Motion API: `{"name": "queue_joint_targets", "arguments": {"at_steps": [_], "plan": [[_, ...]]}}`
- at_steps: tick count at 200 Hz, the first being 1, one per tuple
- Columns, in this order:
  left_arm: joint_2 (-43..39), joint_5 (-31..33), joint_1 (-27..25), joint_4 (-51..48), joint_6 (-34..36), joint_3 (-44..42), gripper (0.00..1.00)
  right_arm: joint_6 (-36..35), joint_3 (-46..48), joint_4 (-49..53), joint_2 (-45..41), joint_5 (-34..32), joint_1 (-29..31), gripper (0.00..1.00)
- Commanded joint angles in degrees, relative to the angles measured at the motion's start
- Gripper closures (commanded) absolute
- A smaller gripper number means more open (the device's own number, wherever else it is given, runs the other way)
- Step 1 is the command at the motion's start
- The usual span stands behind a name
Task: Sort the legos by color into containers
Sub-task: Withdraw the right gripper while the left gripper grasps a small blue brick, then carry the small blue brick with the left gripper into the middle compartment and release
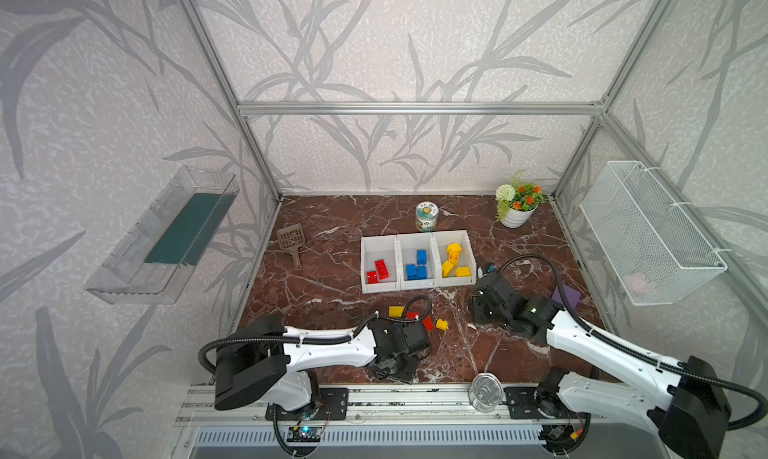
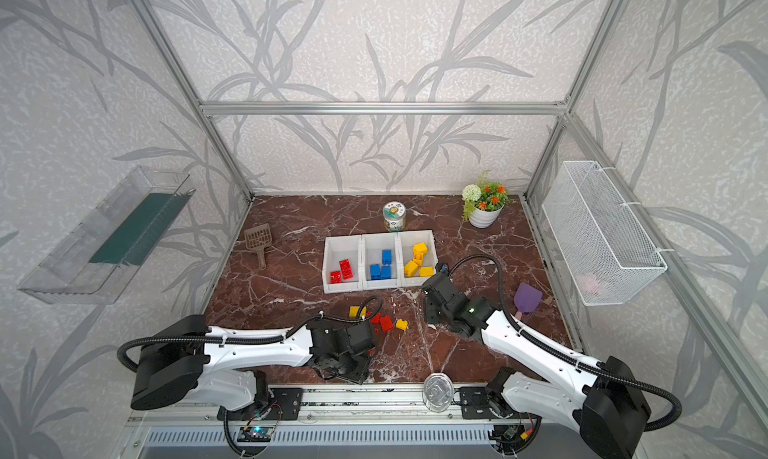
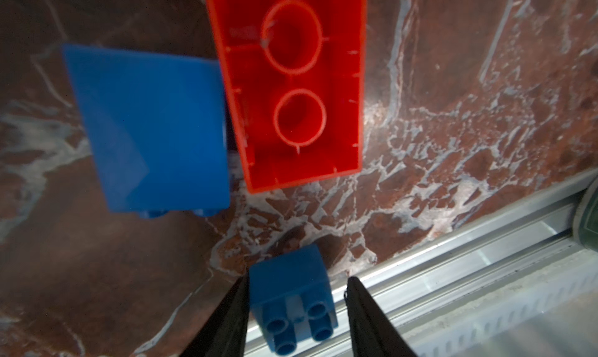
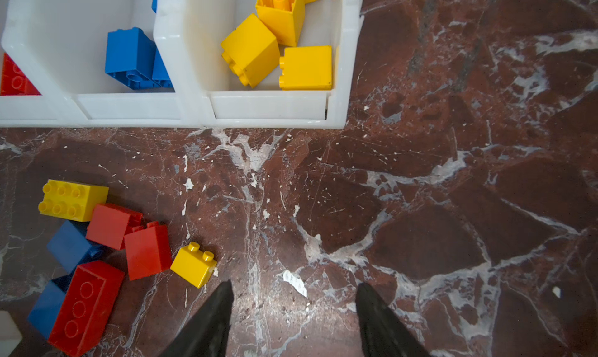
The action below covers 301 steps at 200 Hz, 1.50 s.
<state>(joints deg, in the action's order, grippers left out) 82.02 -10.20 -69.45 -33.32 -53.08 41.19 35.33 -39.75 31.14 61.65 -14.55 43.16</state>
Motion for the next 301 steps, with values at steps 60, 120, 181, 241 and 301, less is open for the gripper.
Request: {"name": "queue_joint_targets", "arguments": {"at_steps": [60, 120, 181, 241, 301], "plan": [[0.04, 3.37, -0.36, -3.51, 3.36, 3.28, 0.72, 0.7, -0.44, 1.67, -0.68, -1.45, -0.27, 0.39], [-1.69, 15.52, 5.83, -9.24, 19.54, 18.91, 0.73, 2.86, -1.36, 3.8, -0.9, -1.65, -0.27, 0.4], [8.35, 13.94, 24.24, 2.54, 31.66, 32.01, 0.72, 3.91, -1.97, 4.92, -0.83, 0.03, -0.26, 0.4], [20.66, 10.49, 30.43, 7.83, 33.23, 39.54, 0.7, 5.96, -2.1, 6.99, -1.22, 1.27, -0.19, 0.41], [25.53, 8.09, 31.92, 10.57, 33.3, 41.76, 0.65, 7.52, -1.04, 7.38, -3.39, -0.34, -0.19, 0.41]]}}
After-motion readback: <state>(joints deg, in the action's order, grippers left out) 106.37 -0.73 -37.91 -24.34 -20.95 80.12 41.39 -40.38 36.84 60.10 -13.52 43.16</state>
